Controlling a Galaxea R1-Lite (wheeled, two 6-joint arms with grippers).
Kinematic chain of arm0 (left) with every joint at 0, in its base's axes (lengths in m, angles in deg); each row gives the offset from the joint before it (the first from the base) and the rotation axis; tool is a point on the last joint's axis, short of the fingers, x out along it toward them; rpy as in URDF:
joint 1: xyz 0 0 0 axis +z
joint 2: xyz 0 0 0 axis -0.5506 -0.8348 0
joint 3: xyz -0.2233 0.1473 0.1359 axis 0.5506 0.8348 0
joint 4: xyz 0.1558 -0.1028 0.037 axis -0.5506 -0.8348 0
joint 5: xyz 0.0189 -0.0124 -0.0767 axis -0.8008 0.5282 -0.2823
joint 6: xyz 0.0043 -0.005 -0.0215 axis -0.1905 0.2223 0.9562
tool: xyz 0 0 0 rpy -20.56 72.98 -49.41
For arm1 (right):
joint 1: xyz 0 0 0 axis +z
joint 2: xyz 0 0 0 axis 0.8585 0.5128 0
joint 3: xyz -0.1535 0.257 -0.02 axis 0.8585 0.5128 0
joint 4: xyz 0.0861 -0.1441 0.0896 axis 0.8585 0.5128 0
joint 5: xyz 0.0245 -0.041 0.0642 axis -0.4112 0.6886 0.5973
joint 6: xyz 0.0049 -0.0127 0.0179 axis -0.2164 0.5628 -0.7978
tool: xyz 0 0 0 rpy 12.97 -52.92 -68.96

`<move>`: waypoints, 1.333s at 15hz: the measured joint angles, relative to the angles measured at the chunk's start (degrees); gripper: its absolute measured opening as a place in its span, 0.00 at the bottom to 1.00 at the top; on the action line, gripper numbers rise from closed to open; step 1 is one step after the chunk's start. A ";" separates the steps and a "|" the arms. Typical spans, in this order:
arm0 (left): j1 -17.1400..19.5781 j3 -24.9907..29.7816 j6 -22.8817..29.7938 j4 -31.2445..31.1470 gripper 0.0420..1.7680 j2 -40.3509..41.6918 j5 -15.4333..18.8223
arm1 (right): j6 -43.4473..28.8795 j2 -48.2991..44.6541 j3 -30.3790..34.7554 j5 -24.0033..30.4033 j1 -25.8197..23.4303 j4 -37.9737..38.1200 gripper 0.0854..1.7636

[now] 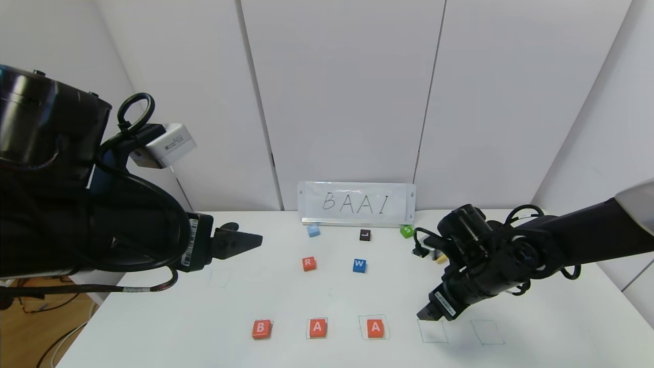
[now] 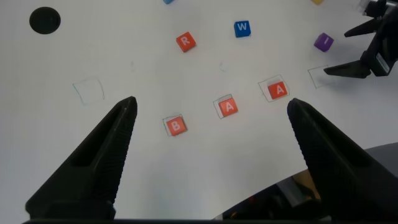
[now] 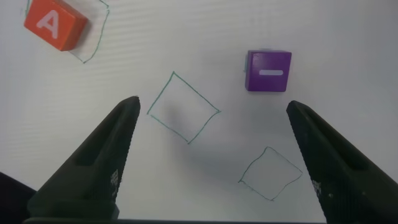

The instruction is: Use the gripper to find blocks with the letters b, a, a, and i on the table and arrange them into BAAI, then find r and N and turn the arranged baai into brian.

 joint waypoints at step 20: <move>-1.85 0.83 -0.34 0.06 0.97 -0.59 -0.35 | 2.99 9.40 -5.07 -4.08 -2.51 -2.86 0.97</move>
